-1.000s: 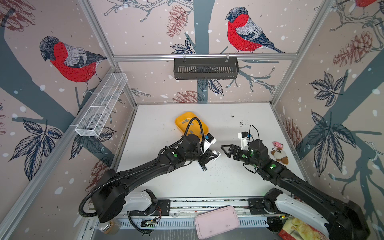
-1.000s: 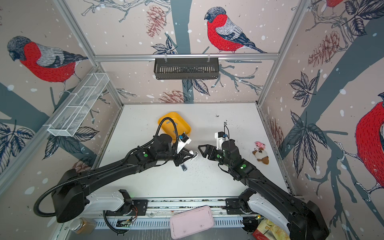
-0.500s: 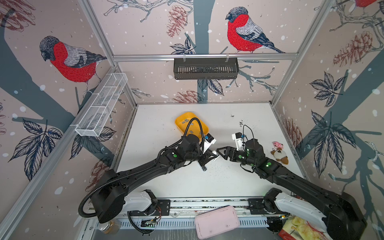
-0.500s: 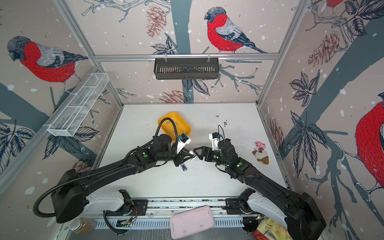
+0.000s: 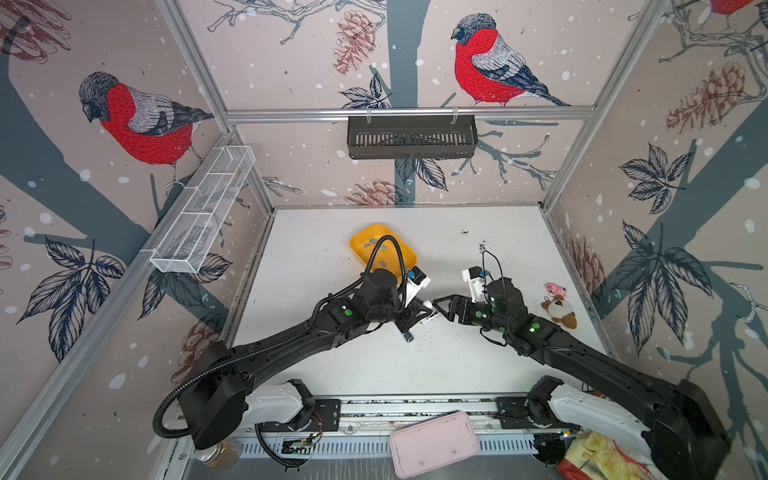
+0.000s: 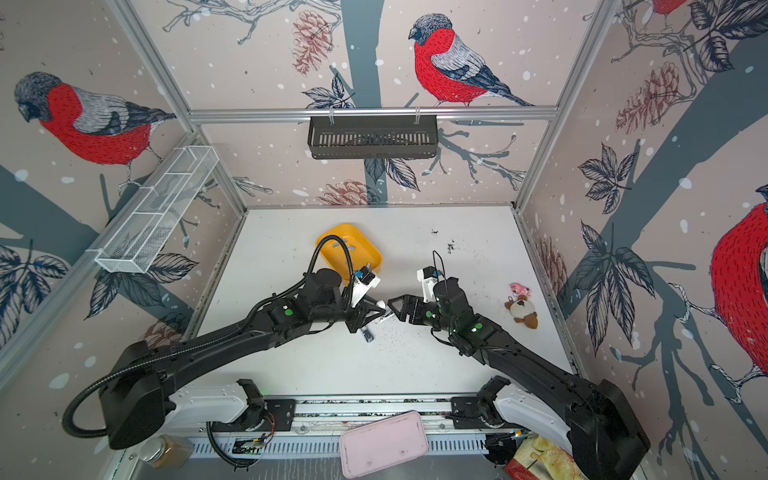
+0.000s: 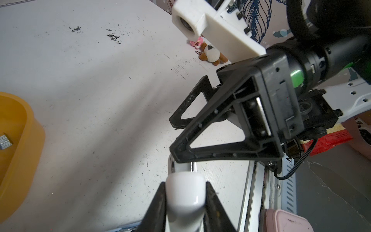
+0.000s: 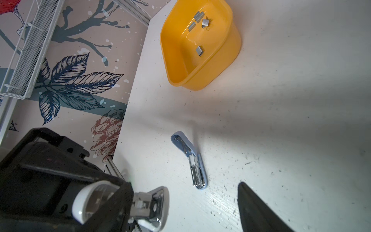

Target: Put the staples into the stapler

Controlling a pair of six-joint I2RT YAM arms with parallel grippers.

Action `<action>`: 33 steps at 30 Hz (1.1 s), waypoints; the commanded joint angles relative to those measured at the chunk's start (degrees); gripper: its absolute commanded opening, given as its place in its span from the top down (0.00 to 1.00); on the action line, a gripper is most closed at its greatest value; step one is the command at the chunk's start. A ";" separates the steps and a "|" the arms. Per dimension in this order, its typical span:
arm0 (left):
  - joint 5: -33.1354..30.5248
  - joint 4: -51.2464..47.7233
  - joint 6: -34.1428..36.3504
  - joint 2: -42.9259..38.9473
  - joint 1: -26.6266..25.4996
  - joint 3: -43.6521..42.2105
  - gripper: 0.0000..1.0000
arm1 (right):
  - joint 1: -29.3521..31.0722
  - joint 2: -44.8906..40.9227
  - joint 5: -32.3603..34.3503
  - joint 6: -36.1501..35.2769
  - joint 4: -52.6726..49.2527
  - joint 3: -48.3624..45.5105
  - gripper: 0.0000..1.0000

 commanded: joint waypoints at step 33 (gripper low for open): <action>30.36 8.18 -7.58 -5.76 15.17 0.93 0.87 | 0.48 -9.37 -10.71 -14.94 4.90 2.77 0.24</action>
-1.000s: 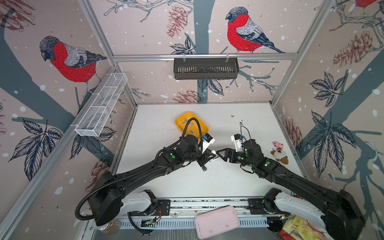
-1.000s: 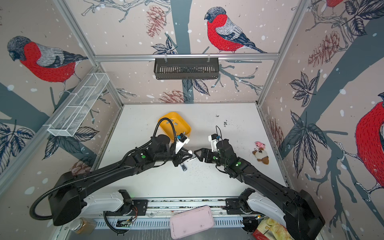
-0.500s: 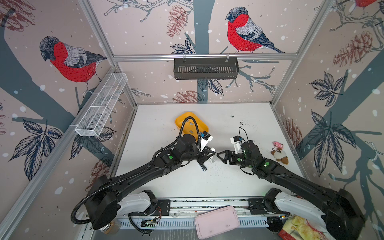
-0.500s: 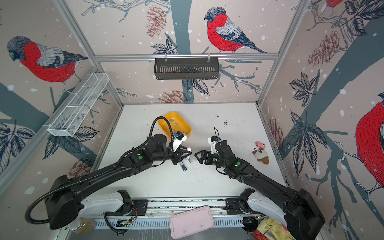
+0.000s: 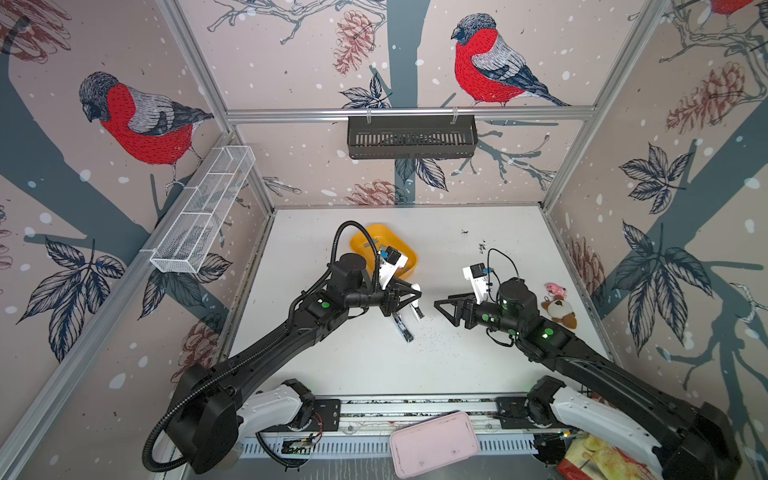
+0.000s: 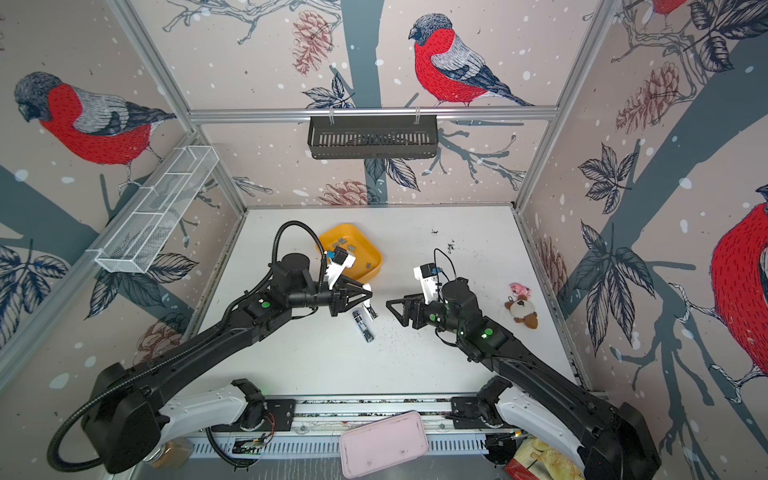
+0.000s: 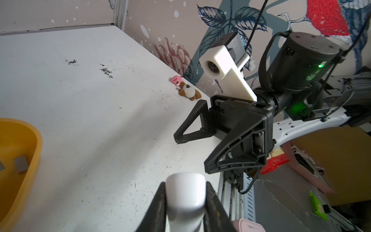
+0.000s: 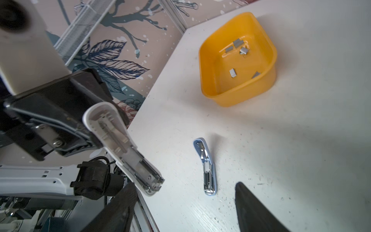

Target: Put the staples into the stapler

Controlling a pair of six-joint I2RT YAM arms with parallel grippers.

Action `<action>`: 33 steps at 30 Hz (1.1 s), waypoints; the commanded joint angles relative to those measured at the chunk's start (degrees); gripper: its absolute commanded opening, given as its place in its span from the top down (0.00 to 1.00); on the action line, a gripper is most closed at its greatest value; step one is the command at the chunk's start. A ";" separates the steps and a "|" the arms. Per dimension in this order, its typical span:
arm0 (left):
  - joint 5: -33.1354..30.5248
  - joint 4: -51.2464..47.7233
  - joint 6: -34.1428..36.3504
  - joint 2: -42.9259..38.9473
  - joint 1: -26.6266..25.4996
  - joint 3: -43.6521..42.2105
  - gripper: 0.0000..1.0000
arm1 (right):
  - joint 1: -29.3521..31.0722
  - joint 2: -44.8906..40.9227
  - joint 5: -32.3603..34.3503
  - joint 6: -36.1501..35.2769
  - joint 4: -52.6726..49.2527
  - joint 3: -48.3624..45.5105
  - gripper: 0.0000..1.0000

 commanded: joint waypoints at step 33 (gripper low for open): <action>27.59 4.89 -8.53 7.12 2.19 13.34 0.84 | 2.73 8.02 -26.51 -7.70 7.60 13.88 0.55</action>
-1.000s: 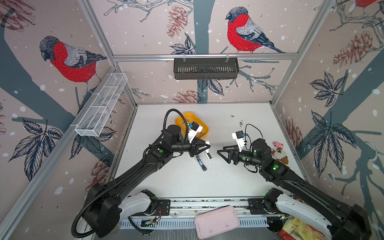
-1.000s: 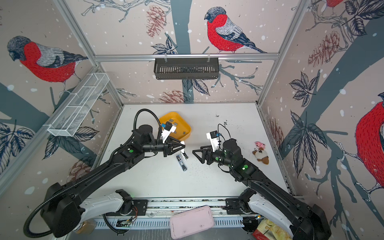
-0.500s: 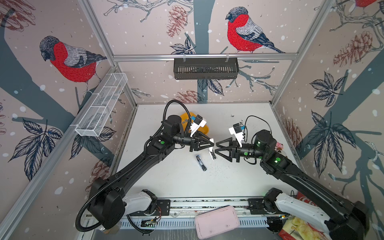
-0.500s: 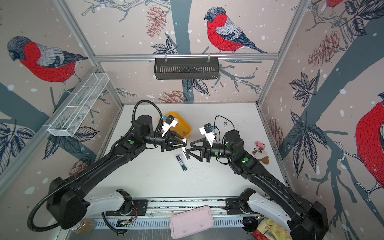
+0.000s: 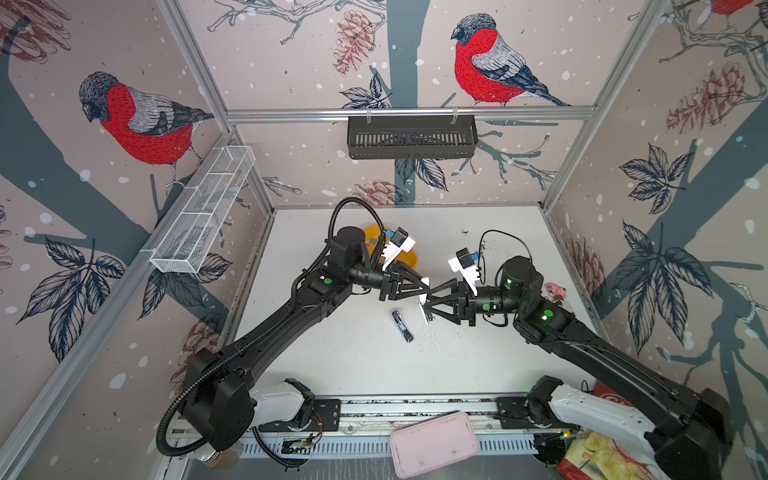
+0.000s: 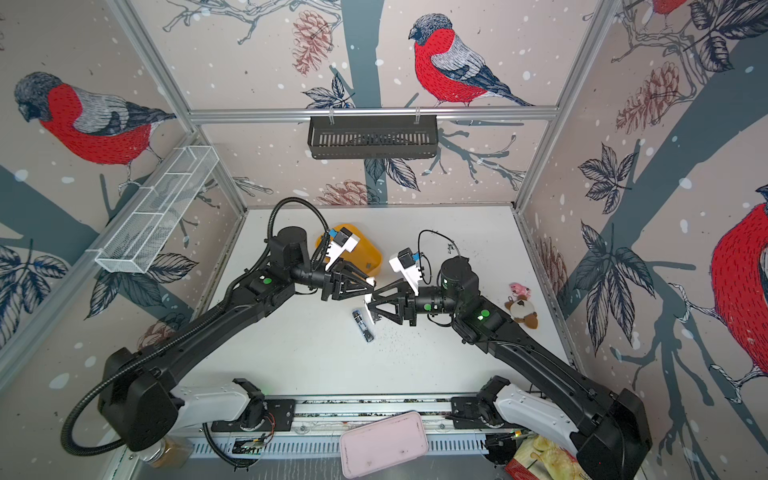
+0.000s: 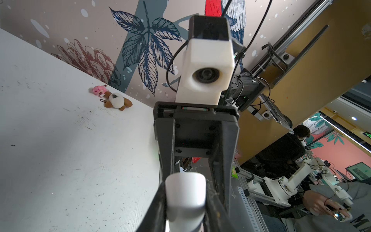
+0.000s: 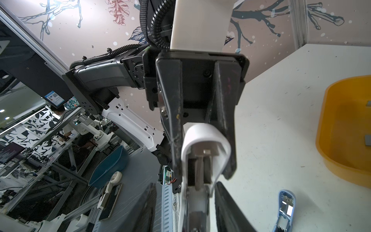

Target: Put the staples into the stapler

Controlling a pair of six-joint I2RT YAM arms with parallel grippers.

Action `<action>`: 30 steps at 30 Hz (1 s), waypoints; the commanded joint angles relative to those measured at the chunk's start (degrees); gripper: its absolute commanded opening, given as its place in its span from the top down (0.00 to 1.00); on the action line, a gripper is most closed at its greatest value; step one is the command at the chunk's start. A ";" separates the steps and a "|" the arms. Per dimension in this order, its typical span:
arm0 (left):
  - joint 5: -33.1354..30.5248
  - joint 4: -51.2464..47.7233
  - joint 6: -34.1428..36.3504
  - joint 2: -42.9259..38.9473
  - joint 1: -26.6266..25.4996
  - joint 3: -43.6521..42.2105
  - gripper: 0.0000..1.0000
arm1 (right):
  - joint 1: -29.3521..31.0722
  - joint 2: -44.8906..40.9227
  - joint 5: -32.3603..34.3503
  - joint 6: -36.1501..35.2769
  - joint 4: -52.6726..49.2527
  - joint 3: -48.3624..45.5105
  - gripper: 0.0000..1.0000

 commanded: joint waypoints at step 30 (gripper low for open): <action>-1.85 4.37 -0.09 -2.46 -1.58 -2.03 0.71 | 2.51 0.05 5.58 1.50 3.98 -0.94 0.86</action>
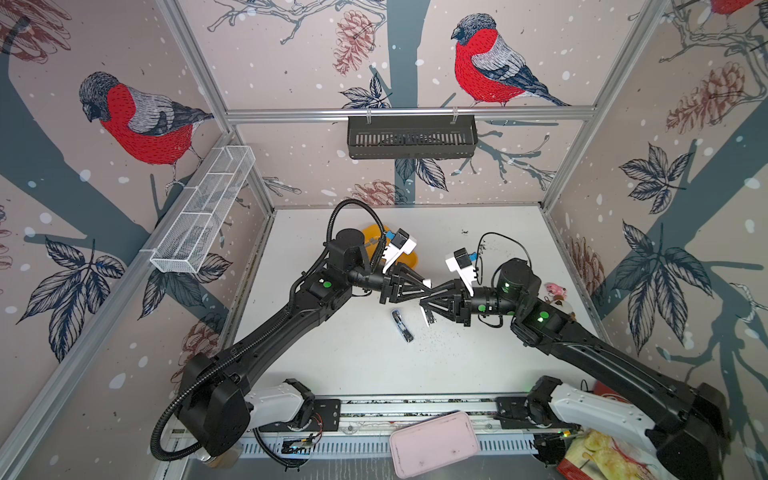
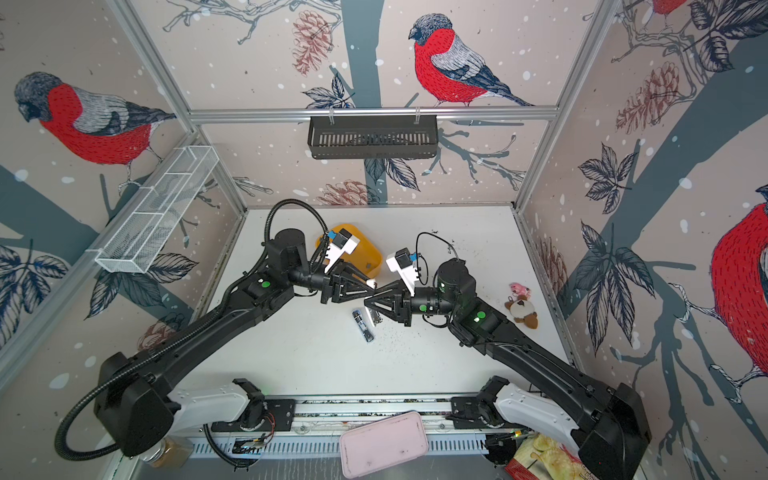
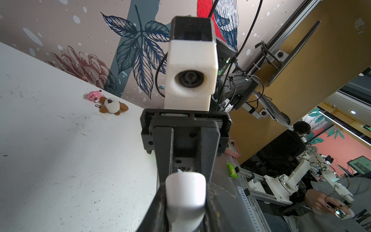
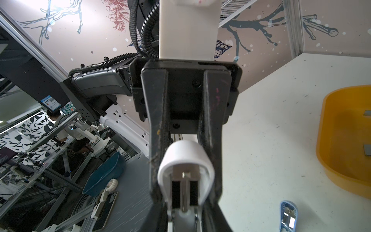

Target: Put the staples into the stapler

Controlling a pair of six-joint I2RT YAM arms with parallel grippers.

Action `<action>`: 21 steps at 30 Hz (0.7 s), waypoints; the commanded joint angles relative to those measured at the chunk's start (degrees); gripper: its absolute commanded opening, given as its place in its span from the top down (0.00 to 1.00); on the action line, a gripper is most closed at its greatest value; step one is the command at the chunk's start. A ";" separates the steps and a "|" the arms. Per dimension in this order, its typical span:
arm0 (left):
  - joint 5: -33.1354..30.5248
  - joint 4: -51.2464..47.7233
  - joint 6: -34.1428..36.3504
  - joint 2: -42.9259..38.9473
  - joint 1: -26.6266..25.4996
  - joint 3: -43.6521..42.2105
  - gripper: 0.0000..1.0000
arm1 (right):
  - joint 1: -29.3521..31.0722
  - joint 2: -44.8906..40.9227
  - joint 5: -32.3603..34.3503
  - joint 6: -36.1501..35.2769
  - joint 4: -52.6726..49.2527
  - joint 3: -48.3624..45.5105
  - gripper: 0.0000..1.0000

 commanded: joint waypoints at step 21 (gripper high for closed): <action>-32.57 -20.70 12.41 -24.68 0.76 -12.51 0.02 | 8.98 5.91 38.69 -6.54 -20.68 3.98 0.89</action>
